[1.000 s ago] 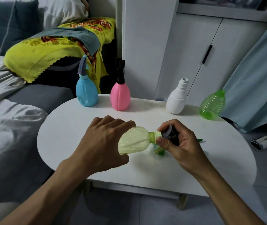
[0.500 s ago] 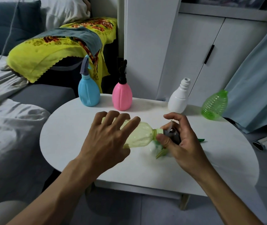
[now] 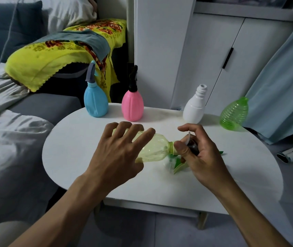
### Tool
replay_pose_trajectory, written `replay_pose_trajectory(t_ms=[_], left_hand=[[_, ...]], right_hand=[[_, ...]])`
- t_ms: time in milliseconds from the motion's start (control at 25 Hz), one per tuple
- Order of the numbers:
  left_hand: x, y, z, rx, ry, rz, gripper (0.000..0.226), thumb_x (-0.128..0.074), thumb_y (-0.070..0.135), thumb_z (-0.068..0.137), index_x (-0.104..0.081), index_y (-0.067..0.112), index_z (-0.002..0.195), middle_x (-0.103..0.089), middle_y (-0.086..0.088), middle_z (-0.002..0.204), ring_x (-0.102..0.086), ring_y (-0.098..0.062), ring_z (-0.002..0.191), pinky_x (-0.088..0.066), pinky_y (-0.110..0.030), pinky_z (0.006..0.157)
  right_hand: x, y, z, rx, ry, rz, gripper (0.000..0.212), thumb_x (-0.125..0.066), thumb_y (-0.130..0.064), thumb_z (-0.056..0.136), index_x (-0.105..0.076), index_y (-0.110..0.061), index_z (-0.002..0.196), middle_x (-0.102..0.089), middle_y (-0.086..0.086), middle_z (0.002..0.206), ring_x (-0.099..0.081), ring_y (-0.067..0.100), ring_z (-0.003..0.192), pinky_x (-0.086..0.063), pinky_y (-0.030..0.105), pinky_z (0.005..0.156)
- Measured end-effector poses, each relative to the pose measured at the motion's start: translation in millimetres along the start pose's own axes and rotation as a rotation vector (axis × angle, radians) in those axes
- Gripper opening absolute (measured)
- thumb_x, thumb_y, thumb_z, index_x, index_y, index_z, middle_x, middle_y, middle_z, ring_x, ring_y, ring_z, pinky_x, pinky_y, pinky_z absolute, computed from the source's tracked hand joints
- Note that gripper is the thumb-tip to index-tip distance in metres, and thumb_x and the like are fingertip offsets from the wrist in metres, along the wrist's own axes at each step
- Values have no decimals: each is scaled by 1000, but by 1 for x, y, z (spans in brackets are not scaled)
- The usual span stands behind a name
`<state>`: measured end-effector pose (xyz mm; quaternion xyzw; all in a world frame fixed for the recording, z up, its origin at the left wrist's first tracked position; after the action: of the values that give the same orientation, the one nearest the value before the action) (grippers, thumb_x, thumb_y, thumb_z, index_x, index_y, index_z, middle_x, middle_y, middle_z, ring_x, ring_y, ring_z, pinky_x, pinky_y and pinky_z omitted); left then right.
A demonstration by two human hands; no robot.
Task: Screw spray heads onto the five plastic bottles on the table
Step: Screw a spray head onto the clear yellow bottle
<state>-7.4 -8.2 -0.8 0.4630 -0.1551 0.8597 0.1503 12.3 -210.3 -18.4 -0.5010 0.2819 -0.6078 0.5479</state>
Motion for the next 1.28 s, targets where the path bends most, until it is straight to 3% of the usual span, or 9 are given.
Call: replay_pose_trajectory(t_ms=[200,440,640,840,960,1040,1120,1200,1280], left_hand=[[-1,-2,1,18,-16,0,77,-84,27,55,-60,18,127,-66,-9,116,-59,-35,100,-42,-45,85],[-1,1,1,1,-16,-7,76,-83,28,55,-59,19,126,-66,-7,116,-58,-34,100,-40,-44,86],[0,-1,2,12,-11,-13,77,-83,28,55,-59,19,127,-66,-8,116,-59,-34,100,-42,-44,85],[-4,1,1,-3,-8,-40,78,-81,33,55,-57,19,128,-66,-7,115,-58,-33,99,-42,-44,85],[-8,0,-1,-10,-87,-99,78,-78,40,57,-55,21,130,-67,-3,115,-60,-30,99,-45,-42,85],[-11,-4,0,39,-242,-281,79,-75,50,60,-50,28,132,-67,6,115,-62,-21,98,-49,-36,85],[-18,-6,0,185,-456,-691,73,-74,55,60,-51,35,127,-67,12,107,-63,-11,93,-54,-35,82],[-22,5,0,264,-611,-1164,56,-74,47,63,-59,27,113,-70,0,96,-66,-13,85,-57,-36,77],[-25,20,-1,292,-688,-1481,47,-72,35,66,-63,15,107,-70,-15,98,-67,-20,87,-55,-34,77]], right_hand=[[-3,0,0,25,2,61,48,-77,-27,81,-50,-32,120,-63,-10,93,-63,7,79,-58,29,75],[-1,1,0,3,74,-68,29,-67,-45,86,-56,-30,109,-62,-11,77,-62,4,64,-57,32,64],[-2,2,0,-58,-15,116,46,-79,-25,81,-53,-33,118,-66,-5,97,-66,12,86,-58,38,84],[3,-6,0,-63,40,1,40,-72,-42,76,-56,-34,111,-64,1,86,-67,18,79,-60,41,76],[3,-4,-1,-92,44,-44,35,-69,-49,81,-58,-34,110,-65,-5,76,-65,14,70,-58,33,66],[11,5,4,-289,52,220,38,-60,-61,86,-69,-29,106,-69,-9,78,-63,18,75,-54,33,72],[14,11,6,-477,-28,814,50,-51,-55,92,-74,-13,106,-72,9,104,-66,29,99,-45,49,101],[4,4,4,-470,-153,1140,44,-60,-34,90,-66,-2,119,-66,22,124,-59,36,122,-28,58,114],[-10,4,2,-340,-237,1184,50,-73,-23,81,-64,-2,126,-64,22,131,-55,35,129,-35,52,112]])
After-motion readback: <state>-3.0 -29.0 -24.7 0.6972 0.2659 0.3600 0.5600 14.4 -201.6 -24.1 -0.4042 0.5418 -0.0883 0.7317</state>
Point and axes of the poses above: each hand's wrist, its own z-axis towards the middle knuckle, its own x-axis out of the back of the hand, y = z × x, the point moved 4 cm from there along z, towards the middle knuckle
